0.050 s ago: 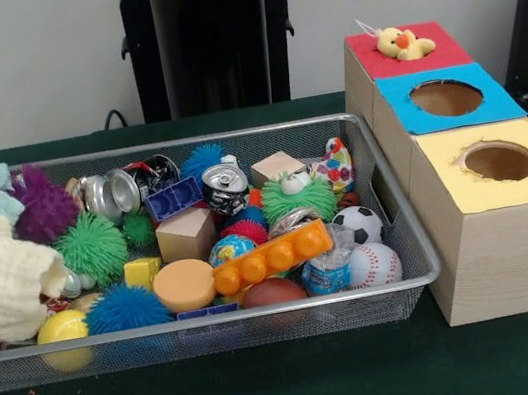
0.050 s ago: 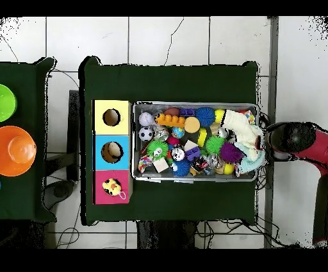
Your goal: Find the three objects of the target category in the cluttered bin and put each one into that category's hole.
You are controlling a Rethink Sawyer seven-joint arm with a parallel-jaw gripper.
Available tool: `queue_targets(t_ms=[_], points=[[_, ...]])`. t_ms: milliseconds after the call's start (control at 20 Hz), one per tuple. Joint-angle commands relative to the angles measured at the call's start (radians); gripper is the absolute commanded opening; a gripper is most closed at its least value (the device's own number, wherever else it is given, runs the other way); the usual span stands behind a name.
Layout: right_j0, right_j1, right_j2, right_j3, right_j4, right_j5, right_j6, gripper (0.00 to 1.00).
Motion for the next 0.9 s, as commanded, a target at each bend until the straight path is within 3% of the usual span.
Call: queue_targets(t_ms=[50,100,700,900], points=[[-0.006,0.093,0.104,0.017,-0.035,0.06,-0.262,0.0],[-0.008,0.093,0.106,0.024,-0.03,0.052,-0.257,1.0],[-0.007,0.077,0.101,0.069,-0.027,0.013,-0.212,1.0],[0.018,0.05,0.082,0.082,-0.023,0.045,-0.176,1.0]])
